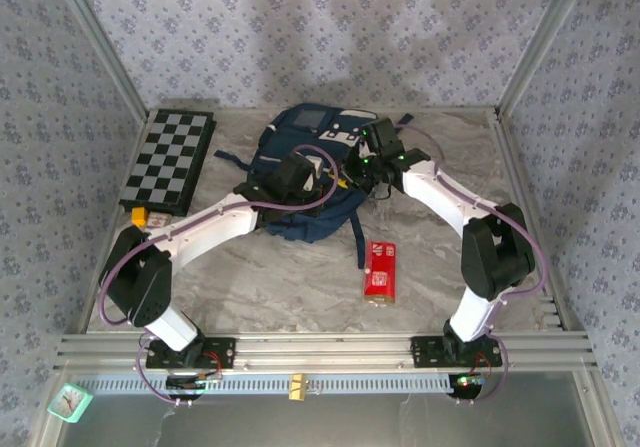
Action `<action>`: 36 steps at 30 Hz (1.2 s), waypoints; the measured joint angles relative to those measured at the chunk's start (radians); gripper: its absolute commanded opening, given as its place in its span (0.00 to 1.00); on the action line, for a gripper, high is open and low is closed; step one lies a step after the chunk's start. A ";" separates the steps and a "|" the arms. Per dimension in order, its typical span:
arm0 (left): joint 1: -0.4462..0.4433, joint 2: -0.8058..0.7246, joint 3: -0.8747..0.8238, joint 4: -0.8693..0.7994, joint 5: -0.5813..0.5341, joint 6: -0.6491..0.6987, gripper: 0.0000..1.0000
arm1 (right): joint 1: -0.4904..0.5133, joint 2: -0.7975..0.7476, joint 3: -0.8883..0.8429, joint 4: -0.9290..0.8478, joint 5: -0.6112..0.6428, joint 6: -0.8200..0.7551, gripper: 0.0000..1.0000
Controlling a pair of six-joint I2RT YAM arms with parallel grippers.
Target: Pack the student bag
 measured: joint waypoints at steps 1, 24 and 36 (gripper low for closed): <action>0.000 0.000 0.000 0.000 -0.003 0.001 0.00 | -0.004 0.000 0.000 -0.005 -0.003 -0.008 0.00; 0.063 -0.113 -0.141 0.008 -0.075 0.061 0.00 | -0.220 0.158 0.283 -0.315 -0.267 -0.362 0.04; -0.028 -0.045 -0.072 0.005 -0.060 0.049 0.00 | -0.238 0.210 0.321 -0.257 -0.271 -0.396 0.53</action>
